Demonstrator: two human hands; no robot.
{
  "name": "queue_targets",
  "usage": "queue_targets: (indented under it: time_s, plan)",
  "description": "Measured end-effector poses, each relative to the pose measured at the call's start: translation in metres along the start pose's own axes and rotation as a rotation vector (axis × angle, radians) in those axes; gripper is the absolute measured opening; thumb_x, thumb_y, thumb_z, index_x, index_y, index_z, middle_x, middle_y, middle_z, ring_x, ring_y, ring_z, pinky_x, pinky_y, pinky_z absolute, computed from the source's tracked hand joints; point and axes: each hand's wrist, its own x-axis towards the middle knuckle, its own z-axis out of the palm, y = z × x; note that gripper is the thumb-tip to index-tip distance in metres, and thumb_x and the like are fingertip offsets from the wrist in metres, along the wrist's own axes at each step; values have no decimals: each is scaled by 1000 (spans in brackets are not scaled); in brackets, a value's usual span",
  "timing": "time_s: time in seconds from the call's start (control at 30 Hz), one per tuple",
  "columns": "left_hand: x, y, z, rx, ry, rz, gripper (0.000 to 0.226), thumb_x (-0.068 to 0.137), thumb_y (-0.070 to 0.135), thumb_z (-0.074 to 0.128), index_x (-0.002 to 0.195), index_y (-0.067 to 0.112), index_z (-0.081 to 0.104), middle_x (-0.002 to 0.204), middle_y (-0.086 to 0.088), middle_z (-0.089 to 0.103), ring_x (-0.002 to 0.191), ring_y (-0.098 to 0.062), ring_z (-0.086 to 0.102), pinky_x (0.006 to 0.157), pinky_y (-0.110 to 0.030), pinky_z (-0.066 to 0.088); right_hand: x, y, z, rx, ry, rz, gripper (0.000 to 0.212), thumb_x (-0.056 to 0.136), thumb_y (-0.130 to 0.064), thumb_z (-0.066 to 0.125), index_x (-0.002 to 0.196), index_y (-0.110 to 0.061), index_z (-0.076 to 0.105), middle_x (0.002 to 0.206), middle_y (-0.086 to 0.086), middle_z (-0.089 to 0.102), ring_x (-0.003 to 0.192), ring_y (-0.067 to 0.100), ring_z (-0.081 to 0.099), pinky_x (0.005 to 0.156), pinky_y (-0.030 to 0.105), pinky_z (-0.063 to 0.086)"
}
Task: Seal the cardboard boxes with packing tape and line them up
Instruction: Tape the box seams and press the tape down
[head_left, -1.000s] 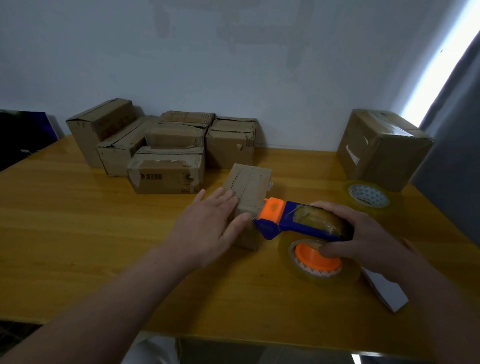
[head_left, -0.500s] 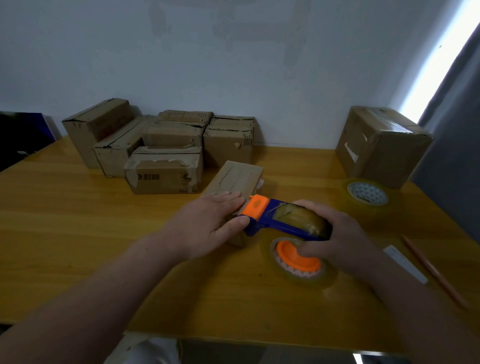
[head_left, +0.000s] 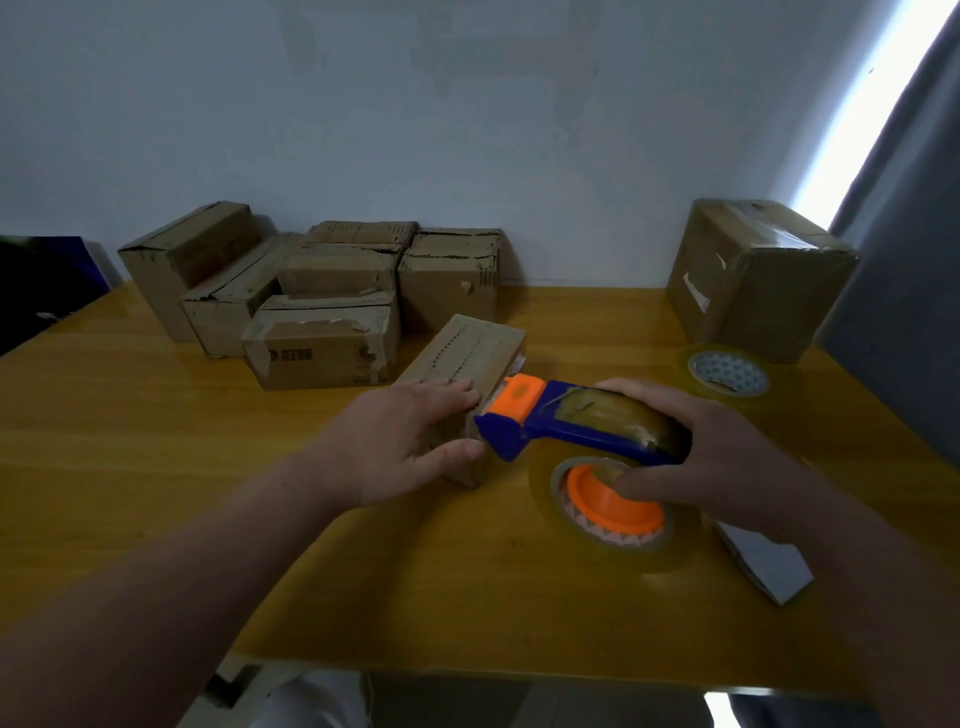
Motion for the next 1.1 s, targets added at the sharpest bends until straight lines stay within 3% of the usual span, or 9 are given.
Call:
queue_targets:
  time_s: [0.27, 0.4, 0.53, 0.67, 0.8, 0.93, 1.1]
  plan:
    - [-1, 3, -2, 10, 19, -7, 83, 77, 72, 10, 146, 32, 31, 152, 11, 32, 140, -5, 24, 102, -20, 20, -11, 3, -19, -13, -61, 9, 71, 70, -14, 82, 110, -60, 46, 96, -24, 61, 85, -7, 60, 61, 10, 49]
    - [0, 1, -1, -23, 31, -8, 80, 79, 69, 11, 145, 31, 34, 150, 10, 36, 139, -7, 28, 106, -23, 21, -14, 1, -28, -42, -82, 60, 71, 64, -29, 87, 111, -65, 48, 99, -24, 60, 87, -5, 60, 62, 12, 50]
    - [4, -2, 2, -100, 91, -3, 74, 82, 65, 13, 140, 31, 43, 145, 8, 44, 131, 1, 30, 101, -21, 25, -5, 0, -21, -129, -121, 115, 69, 71, -21, 83, 121, -54, 48, 100, -14, 60, 80, -2, 61, 60, 13, 49]
    - [5, -5, 2, -185, 114, -51, 71, 82, 63, 14, 136, 32, 48, 140, 11, 49, 124, 6, 30, 100, -22, 30, 17, -14, -7, -208, -182, 138, 66, 74, -22, 78, 129, -40, 48, 86, -10, 56, 65, -1, 58, 52, 12, 42]
    - [9, 3, -3, -211, 127, -111, 63, 86, 58, 22, 131, 28, 55, 135, 11, 55, 123, 1, 42, 91, -19, 35, 35, -27, 2, -311, -227, 130, 61, 73, -26, 75, 128, -35, 50, 91, -11, 55, 76, 6, 54, 60, 16, 42]
    - [13, 14, -8, -182, 146, -176, 65, 84, 56, 24, 127, 24, 60, 122, 3, 65, 104, -10, 57, 79, -29, 50, 46, -30, 2, -274, -277, 193, 58, 73, -28, 74, 125, -38, 51, 100, -8, 54, 86, 9, 55, 67, 21, 45]
    - [14, 14, -10, -182, 148, -182, 48, 97, 51, 34, 124, 24, 63, 109, 3, 68, 86, -5, 56, 67, -25, 49, 52, -25, -2, -148, -306, 289, 51, 71, -29, 74, 120, -35, 61, 112, -7, 57, 104, 14, 54, 91, 37, 48]
